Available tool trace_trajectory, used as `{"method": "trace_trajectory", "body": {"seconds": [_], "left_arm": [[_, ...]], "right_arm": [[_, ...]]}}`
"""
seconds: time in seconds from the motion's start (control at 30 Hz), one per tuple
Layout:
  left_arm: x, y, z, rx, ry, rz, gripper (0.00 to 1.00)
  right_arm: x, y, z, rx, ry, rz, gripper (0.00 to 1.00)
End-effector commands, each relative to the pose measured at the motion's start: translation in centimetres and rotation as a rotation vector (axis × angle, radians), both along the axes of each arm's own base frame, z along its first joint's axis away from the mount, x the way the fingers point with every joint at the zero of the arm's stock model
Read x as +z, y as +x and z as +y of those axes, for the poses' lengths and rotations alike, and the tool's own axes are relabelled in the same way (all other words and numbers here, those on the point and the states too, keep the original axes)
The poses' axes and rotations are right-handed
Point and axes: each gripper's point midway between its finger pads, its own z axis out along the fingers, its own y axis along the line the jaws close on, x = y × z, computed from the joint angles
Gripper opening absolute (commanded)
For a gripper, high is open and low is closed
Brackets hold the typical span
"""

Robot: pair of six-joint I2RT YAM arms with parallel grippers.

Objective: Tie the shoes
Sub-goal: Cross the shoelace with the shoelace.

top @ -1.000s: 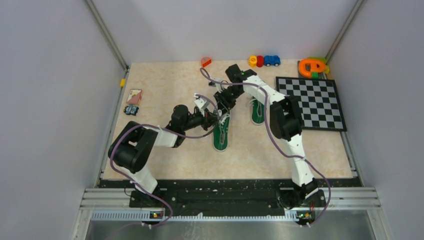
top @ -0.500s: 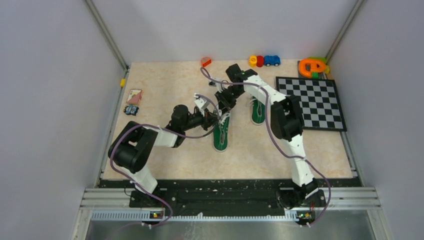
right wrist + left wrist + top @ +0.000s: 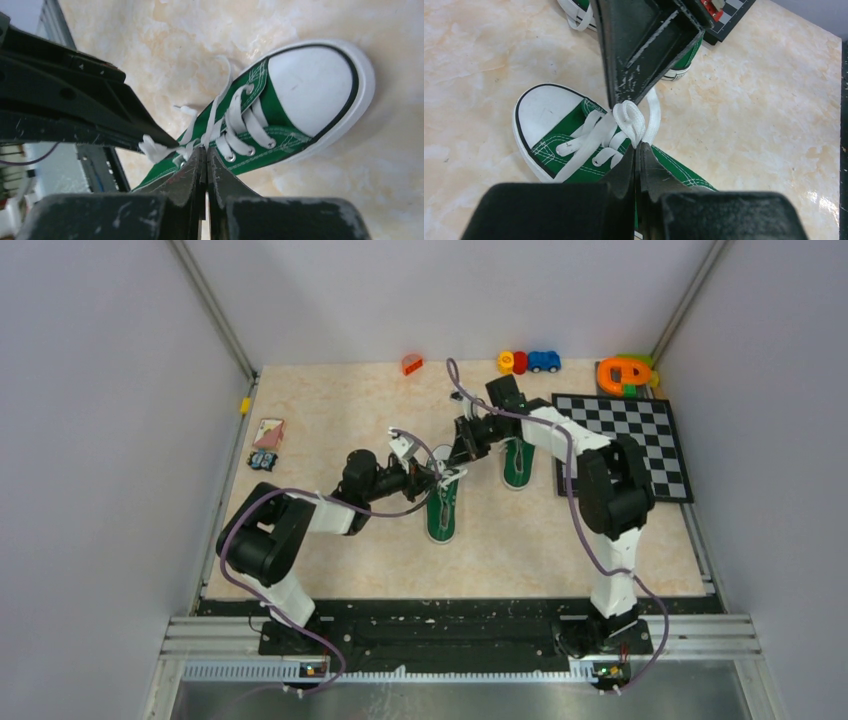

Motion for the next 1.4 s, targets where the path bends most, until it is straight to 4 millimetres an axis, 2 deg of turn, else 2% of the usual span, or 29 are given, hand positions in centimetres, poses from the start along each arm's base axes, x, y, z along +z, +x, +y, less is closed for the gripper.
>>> {"method": "trace_trajectory", "body": {"seconds": [0.0, 0.27, 0.6, 0.8, 1.23, 1.37], "left_arm": [[1.9, 0.0, -0.5, -0.047, -0.026, -0.069, 0.0], [2.1, -0.1, -0.9, -0.079, -0.032, -0.068, 0.0], [2.0, 0.5, -0.8, -0.068, -0.016, -0.045, 0.0], [2.3, 0.9, -0.6, -0.056, -0.026, -0.034, 0.0], [3.0, 0.2, -0.9, -0.097, -0.062, -0.058, 0.0], [3.0, 0.2, -0.9, -0.095, -0.069, -0.049, 0.0]], "right_arm": [[4.9, 1.0, 1.1, -0.11, 0.27, -0.026, 0.02], [4.3, 0.1, 1.0, -0.18, 0.39, -0.048, 0.05], [6.3, -0.3, 1.0, -0.167, 0.605, -0.075, 0.07], [6.2, -0.5, 1.0, -0.154, 0.601, -0.069, 0.07], [3.7, -0.3, 1.1, -0.181, 0.553, 0.024, 0.1], [3.5, -0.5, 1.1, -0.177, 0.57, 0.042, 0.12]]}}
